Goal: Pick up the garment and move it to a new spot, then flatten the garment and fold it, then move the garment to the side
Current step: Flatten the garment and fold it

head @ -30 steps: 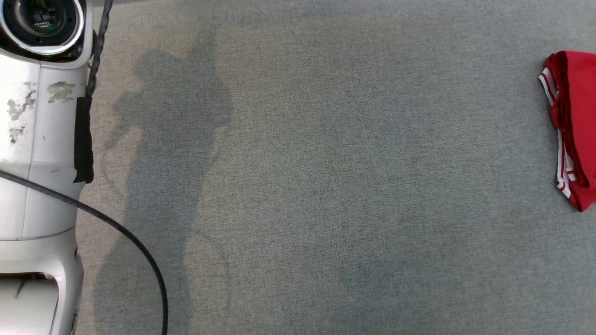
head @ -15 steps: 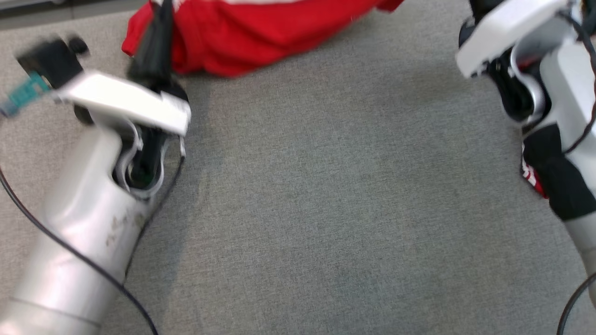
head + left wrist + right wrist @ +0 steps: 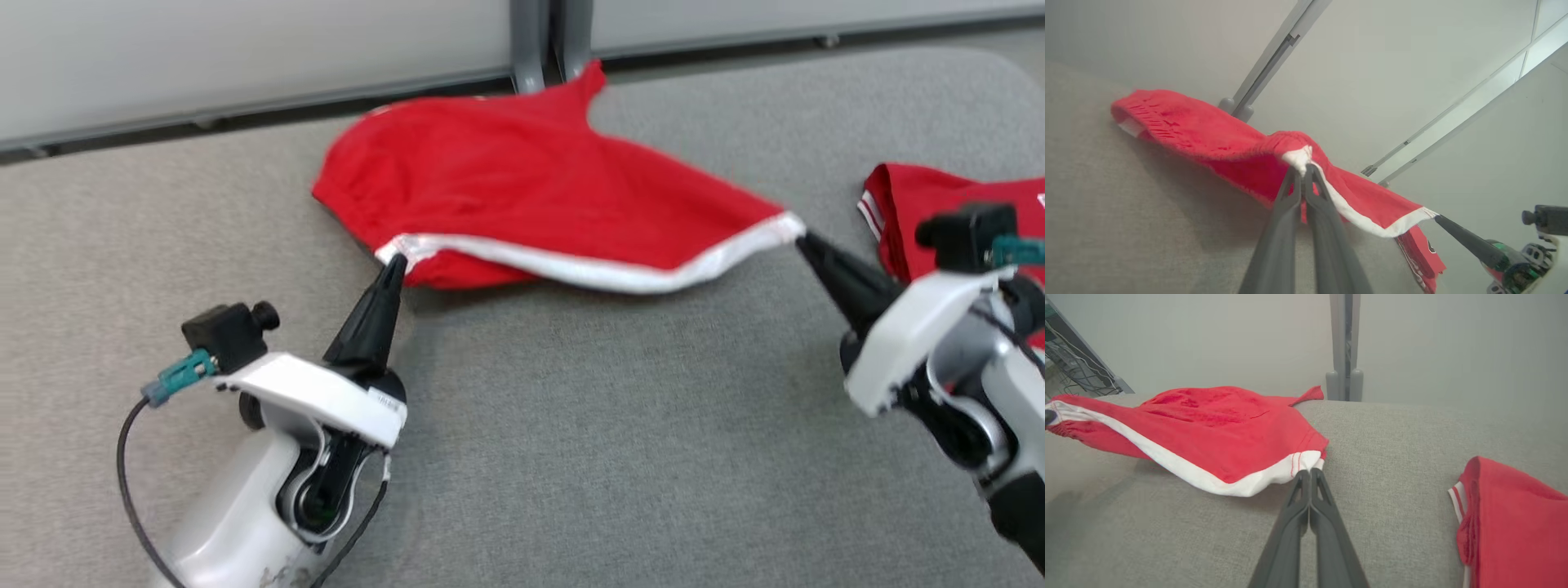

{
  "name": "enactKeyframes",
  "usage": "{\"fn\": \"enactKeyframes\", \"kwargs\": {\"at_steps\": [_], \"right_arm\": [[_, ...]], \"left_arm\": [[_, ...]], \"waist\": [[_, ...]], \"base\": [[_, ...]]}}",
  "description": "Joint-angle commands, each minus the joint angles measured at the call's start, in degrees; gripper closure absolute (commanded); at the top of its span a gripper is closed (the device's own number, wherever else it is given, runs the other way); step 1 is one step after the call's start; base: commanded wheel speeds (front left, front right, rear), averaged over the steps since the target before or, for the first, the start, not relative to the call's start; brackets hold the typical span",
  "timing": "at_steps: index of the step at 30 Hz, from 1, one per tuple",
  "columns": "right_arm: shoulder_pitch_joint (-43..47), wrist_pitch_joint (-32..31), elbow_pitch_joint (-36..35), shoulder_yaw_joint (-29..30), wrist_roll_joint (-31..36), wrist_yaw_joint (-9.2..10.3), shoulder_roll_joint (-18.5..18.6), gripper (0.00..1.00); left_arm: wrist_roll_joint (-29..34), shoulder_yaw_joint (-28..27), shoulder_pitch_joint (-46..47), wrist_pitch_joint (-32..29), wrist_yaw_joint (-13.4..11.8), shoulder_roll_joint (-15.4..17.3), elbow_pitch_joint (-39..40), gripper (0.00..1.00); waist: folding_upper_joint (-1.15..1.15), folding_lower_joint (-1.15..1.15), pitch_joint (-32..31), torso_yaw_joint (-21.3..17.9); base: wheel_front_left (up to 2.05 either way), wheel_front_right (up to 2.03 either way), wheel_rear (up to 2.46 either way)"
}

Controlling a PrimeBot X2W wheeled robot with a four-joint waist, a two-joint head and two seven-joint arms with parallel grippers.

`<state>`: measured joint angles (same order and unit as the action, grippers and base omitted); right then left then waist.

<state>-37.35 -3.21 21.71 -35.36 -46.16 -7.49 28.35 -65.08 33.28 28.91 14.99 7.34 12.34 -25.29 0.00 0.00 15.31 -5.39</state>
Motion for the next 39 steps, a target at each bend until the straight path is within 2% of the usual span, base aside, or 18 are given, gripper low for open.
{"fn": "enactKeyframes", "kwargs": {"at_steps": [1,8,10,17,18,23,31,32,36,39], "right_arm": [[3.71,-2.22,-3.64,0.61,-1.11,-0.01,2.09,1.00],[17.01,-13.20,-15.67,5.94,-3.03,-0.01,7.73,1.00],[21.13,-16.75,-18.78,8.13,-3.78,-0.01,8.47,1.00],[36.56,-30.43,-29.84,14.85,-7.38,-0.02,9.42,1.00],[36.56,-30.43,-29.84,14.85,-7.38,-0.02,9.42,1.00],[45.52,-37.09,-35.84,21.99,-5.35,-0.02,6.99,1.00],[57.45,-48.89,-43.47,30.49,-3.22,-0.02,-0.30,1.00],[59.46,-50.47,-46.00,32.40,-2.58,-0.02,-2.16,1.00],[58.06,-49.68,-50.57,35.08,-0.42,-0.02,-4.29,1.00],[53.51,-48.88,-51.55,34.33,0.59,-0.02,-3.40,1.00]], "left_arm": [[-0.88,0.94,-1.64,0.20,0.18,1.69,0.74,1.00],[-1.24,1.52,-7.55,0.21,0.19,4.92,4.34,1.00],[-0.98,1.30,-9.84,0.21,0.19,5.68,5.97,1.00],[0.33,5.83,-16.77,-0.23,0.19,10.35,10.96,1.00],[0.33,5.83,-16.77,-0.23,0.19,10.35,10.96,1.00],[1.01,7.20,-20.75,-1.55,-1.44,13.06,13.36,1.00],[0.86,9.97,-26.40,-7.34,-5.00,18.44,19.21,1.00],[0.46,10.30,-27.28,-8.81,-5.91,19.62,20.73,1.00],[-0.99,9.06,-27.41,-8.62,-5.77,20.10,24.15,1.00],[-0.26,8.62,-25.82,-8.73,-6.56,20.14,24.96,1.00]], "waist": [[0.00,0.00,-3.40,1.74],[0.00,0.00,-6.31,1.71],[0.00,0.00,-6.81,1.77],[0.00,0.00,-7.97,2.74],[0.00,0.00,-7.97,2.74],[0.00,0.00,-8.07,3.43],[0.00,0.00,-8.09,4.66],[0.00,0.00,-8.17,5.10],[0.00,0.00,-8.09,5.56],[0.00,0.00,-8.03,5.72]], "base": [[0.00,0.00,0.00],[0.00,0.00,0.00],[0.00,0.00,0.00],[0.00,0.00,0.00],[0.00,0.00,0.00],[0.00,0.00,0.00],[0.00,0.00,0.00],[0.00,0.00,0.00],[0.00,0.00,0.00],[0.00,0.00,0.00]]}}
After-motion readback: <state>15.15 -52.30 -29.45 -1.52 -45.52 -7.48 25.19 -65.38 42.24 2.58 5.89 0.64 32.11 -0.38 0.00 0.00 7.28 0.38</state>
